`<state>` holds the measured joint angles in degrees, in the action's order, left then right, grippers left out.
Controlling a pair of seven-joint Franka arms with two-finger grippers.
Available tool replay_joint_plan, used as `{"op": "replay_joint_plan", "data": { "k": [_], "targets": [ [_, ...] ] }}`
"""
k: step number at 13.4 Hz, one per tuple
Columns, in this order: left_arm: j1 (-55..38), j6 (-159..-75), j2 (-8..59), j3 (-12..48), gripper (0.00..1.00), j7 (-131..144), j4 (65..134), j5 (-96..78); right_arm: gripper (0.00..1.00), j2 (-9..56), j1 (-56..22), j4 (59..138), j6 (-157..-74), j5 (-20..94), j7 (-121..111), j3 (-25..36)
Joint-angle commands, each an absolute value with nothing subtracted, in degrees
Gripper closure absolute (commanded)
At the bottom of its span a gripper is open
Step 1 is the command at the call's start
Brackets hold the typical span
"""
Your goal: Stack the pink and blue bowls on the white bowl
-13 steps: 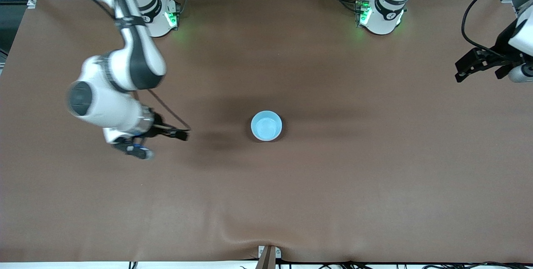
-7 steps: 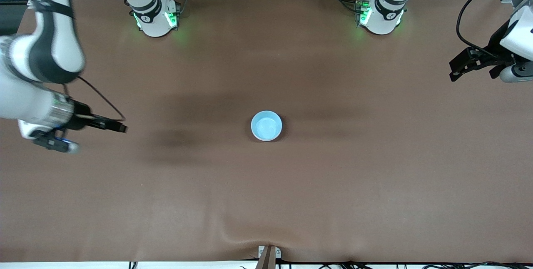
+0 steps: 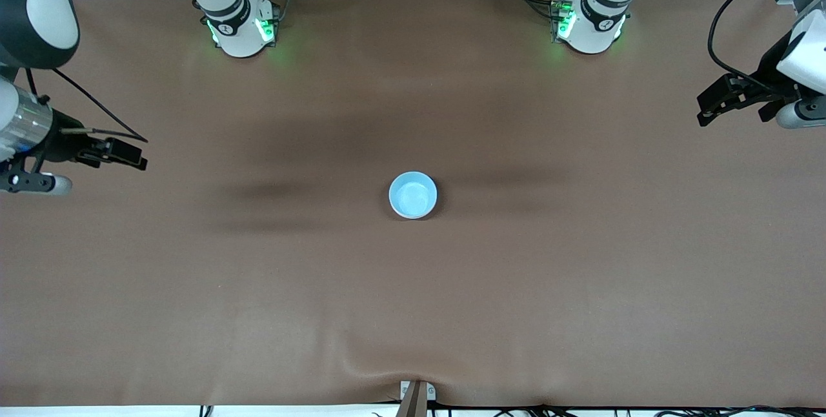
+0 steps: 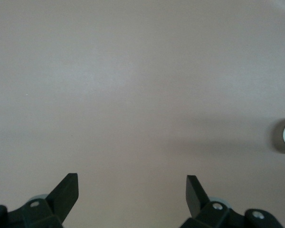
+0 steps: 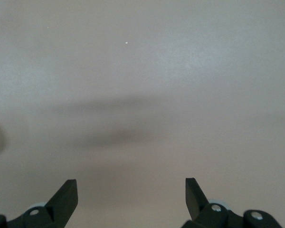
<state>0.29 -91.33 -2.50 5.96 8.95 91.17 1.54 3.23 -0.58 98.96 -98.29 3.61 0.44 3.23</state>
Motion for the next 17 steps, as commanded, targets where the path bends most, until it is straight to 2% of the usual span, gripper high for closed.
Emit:
{"op": "replay_joint_plan", "data": {
  "k": [1, 5, 7, 17],
  "targets": [
    [0.79, -89.92, -2.99, 6.06, 0.0, 8.0, 91.05, -0.09, 0.0, 1.49, 1.41, 95.82, -92.75, 1.23, -1.23, 1.23],
    [0.26, -88.59, -2.81, 6.15, 0.0, 8.0, 90.79, 0.0, 0.0, 0.54, 2.46, 90.88, -85.97, 0.18, -1.06, -0.17],
    [0.26, -88.59, -2.72, 6.15, 0.0, 8.09, 90.7, 0.0, 0.0, -0.35, 3.77, 90.88, -85.78, 0.18, -0.44, -1.58],
    [0.44, -87.1, -2.72, 6.42, 0.0, 8.35, 89.03, 0.09, 0.0, -0.26, 3.69, 89.3, -84.99, 0.44, 3.69, -1.23]
  ]
}}
